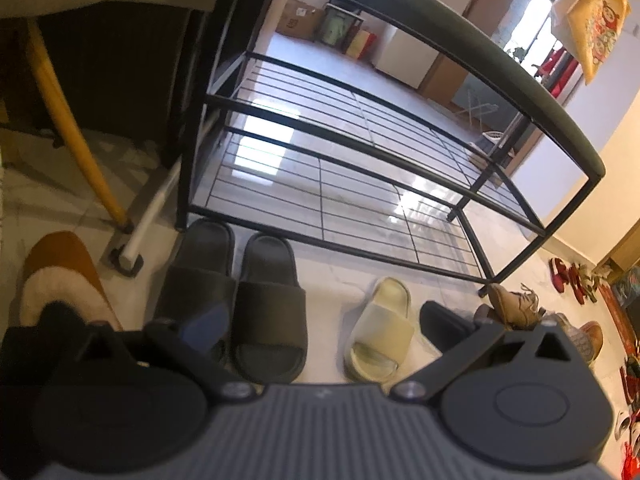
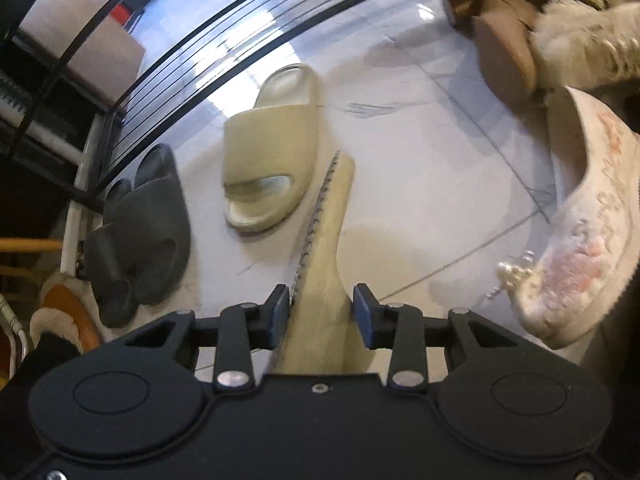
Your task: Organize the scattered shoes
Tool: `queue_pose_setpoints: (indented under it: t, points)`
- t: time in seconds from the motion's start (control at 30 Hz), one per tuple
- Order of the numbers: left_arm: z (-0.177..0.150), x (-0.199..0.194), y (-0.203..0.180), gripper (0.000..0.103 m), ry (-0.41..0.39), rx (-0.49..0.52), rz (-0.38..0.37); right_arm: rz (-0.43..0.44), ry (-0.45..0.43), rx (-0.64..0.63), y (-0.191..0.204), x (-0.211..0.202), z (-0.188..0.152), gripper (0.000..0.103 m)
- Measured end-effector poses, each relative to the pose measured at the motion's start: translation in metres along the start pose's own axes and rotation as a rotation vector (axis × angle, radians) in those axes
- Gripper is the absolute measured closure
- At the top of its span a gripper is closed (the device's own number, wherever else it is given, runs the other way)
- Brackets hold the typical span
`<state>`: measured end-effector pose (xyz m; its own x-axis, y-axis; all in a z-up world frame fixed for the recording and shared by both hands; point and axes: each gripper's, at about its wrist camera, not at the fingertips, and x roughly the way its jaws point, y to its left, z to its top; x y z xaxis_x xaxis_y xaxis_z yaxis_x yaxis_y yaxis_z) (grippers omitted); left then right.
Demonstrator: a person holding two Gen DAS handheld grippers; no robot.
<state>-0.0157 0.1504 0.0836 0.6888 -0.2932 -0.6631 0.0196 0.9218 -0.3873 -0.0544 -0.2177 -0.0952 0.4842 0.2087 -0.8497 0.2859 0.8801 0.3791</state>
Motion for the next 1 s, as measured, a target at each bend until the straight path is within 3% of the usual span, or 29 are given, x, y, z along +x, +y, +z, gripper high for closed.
queue_pose_setpoints:
  t: [0.27, 0.37, 0.4, 0.5, 0.57, 0.67, 0.73, 0.93, 1.0]
  points:
    - [0.0, -0.001, 0.004, 0.001, -0.003, -0.012, 0.007, 0.061, 0.027, -0.071, 0.037, 0.007, -0.002, 0.068]
    - [0.0, -0.001, 0.005, 0.001, -0.001, -0.016, 0.007, 0.069, 0.036, -0.053, 0.035, 0.008, -0.002, 0.064]
    - [0.0, -0.001, 0.006, 0.001, -0.001, -0.018, 0.007, 0.076, 0.039, -0.046, 0.032, 0.008, -0.001, 0.057]
    - [0.0, 0.0, 0.006, 0.001, 0.006, -0.022, 0.002, 0.141, 0.053, -0.03, 0.027, 0.009, -0.001, 0.038]
    - [0.0, 0.002, 0.004, 0.001, 0.011, -0.019, 0.0, 0.192, 0.056, -0.014, 0.026, 0.01, 0.0, 0.038]
    - [-0.001, 0.003, 0.003, 0.001, 0.015, -0.011, 0.002, 0.348, 0.081, 0.083, 0.027, 0.012, 0.004, 0.038]
    - [-0.002, 0.003, 0.003, 0.001, 0.017, -0.014, 0.006, 0.379, 0.075, 0.072, 0.033, 0.011, 0.005, 0.04]
    - [-0.003, 0.004, 0.007, 0.001, 0.025, -0.038, 0.007, 0.307, 0.059, 0.033, 0.038, 0.003, 0.001, 0.023]
    - [-0.003, 0.004, 0.007, 0.001, 0.027, -0.039, -0.002, 0.196, 0.04, 0.132, 0.027, -0.003, -0.013, 0.012]
